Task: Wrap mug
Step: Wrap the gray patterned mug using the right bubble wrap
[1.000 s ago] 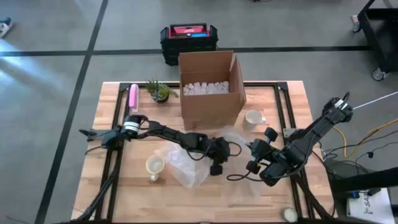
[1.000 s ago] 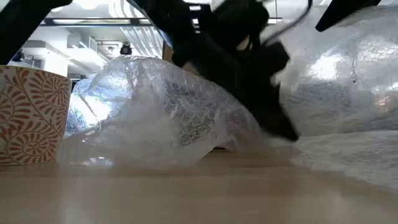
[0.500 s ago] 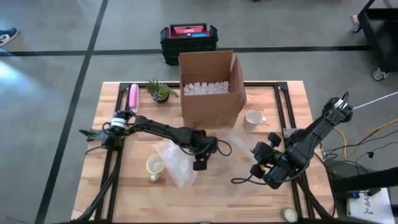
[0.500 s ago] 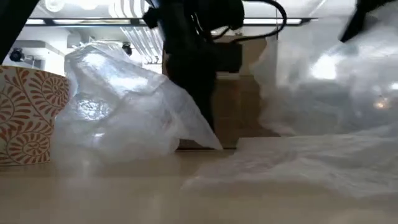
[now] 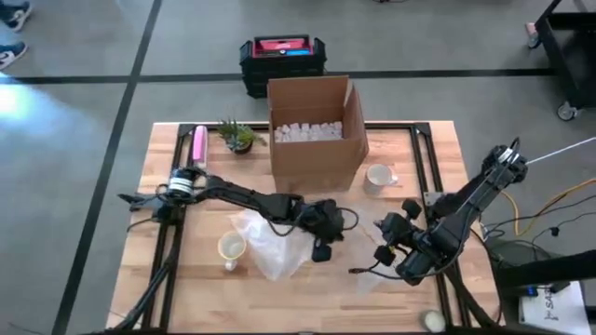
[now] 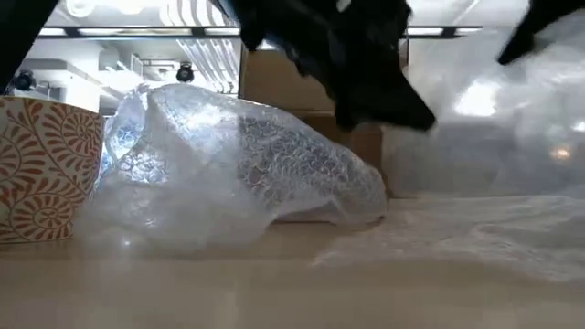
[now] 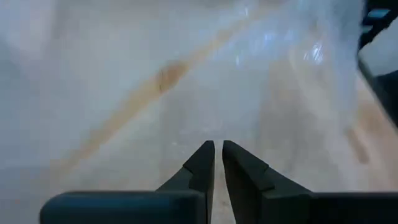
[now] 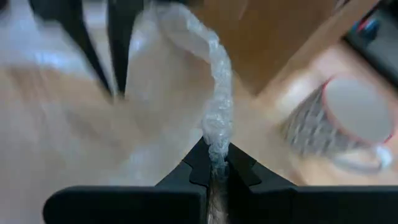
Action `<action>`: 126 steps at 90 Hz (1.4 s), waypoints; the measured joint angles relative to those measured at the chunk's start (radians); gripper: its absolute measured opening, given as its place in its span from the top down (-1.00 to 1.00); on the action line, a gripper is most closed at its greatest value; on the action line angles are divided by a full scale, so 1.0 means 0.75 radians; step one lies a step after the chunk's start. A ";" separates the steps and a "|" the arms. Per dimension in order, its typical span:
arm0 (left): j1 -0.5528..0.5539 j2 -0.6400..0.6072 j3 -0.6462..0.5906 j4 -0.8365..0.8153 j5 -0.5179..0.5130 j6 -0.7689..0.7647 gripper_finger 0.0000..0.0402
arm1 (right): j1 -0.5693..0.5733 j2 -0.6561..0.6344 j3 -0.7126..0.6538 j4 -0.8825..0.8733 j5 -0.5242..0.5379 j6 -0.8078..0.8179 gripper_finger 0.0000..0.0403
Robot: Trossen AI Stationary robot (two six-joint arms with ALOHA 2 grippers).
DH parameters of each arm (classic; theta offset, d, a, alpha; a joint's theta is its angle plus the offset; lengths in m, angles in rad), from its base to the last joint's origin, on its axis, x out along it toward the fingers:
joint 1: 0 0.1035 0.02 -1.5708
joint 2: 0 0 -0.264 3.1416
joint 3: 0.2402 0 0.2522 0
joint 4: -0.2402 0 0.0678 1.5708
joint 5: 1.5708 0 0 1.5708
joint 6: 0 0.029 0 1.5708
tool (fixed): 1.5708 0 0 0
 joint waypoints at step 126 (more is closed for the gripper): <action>0.025 -0.081 -0.005 -0.247 -0.138 -0.080 0.90 | 0.123 0.000 -0.090 0.124 -1.263 0.464 0.19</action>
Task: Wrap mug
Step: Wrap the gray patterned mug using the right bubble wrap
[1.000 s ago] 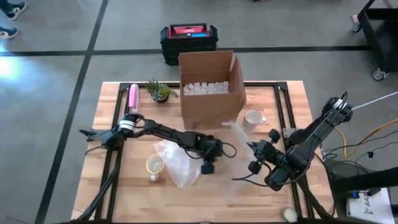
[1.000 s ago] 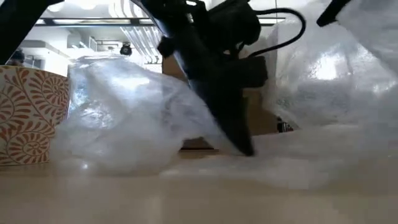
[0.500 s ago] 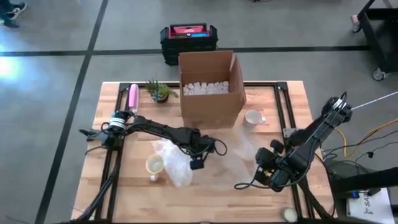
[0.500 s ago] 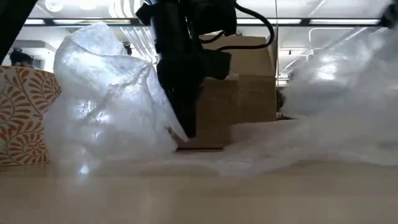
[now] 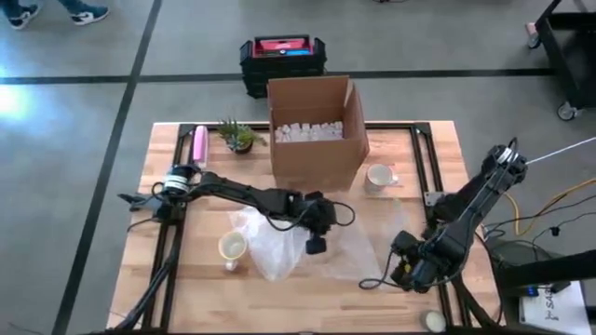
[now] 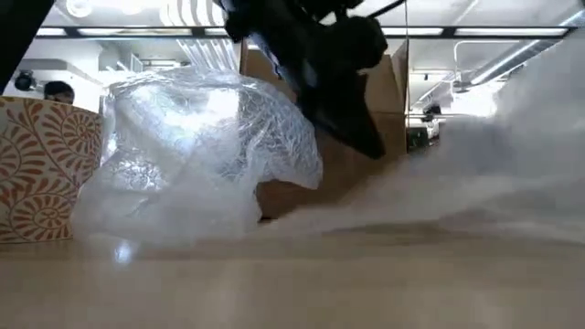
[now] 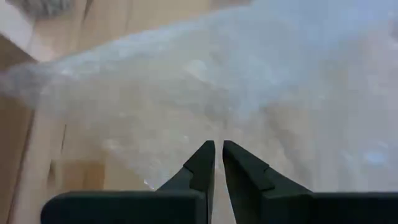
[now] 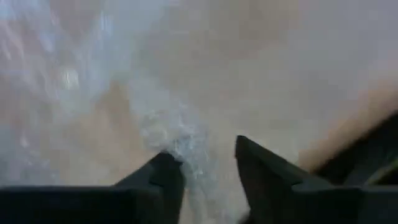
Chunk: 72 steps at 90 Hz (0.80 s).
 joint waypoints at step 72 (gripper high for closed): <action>0.002 0.027 -0.008 -0.674 -0.056 -0.098 0.90 | -0.039 0.002 0.302 -0.045 0.857 -0.605 -0.17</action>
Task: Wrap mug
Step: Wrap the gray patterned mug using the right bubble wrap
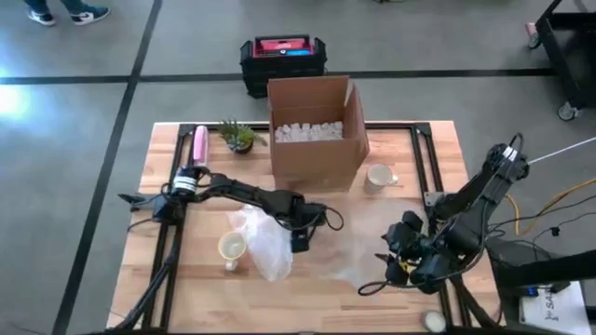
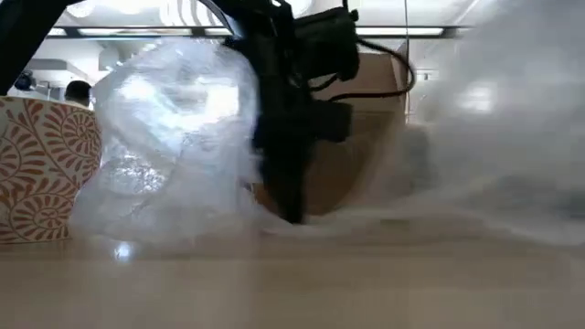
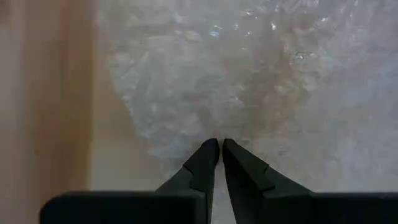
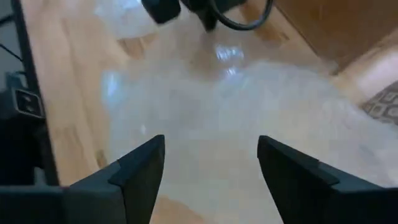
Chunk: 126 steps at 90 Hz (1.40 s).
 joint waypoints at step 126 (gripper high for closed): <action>0.129 0.128 -0.025 0.373 -0.096 0.065 0.90 | -0.686 0.129 -0.595 0.683 -0.899 -0.551 0.17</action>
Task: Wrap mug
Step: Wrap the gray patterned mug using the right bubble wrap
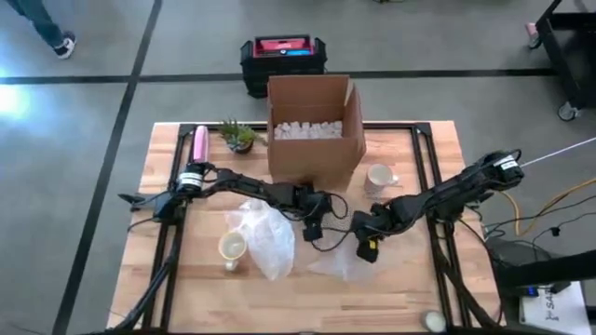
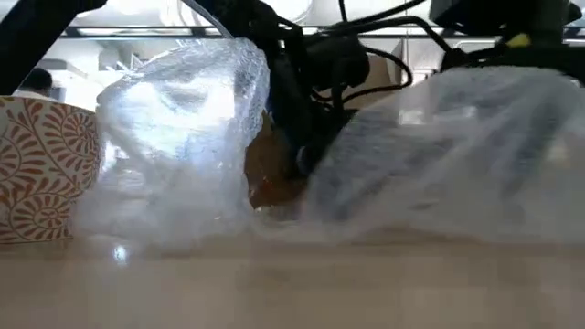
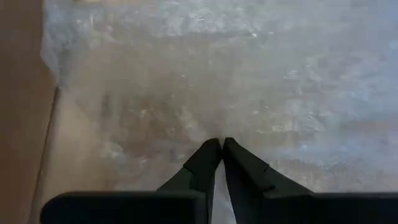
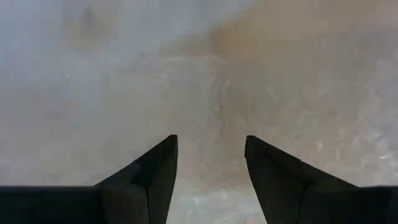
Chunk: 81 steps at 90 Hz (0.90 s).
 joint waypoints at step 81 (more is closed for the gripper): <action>0.000 -0.062 -0.018 0.036 -0.006 -0.032 0.90 | 0.735 -0.031 0.420 -0.007 0.538 0.371 0.55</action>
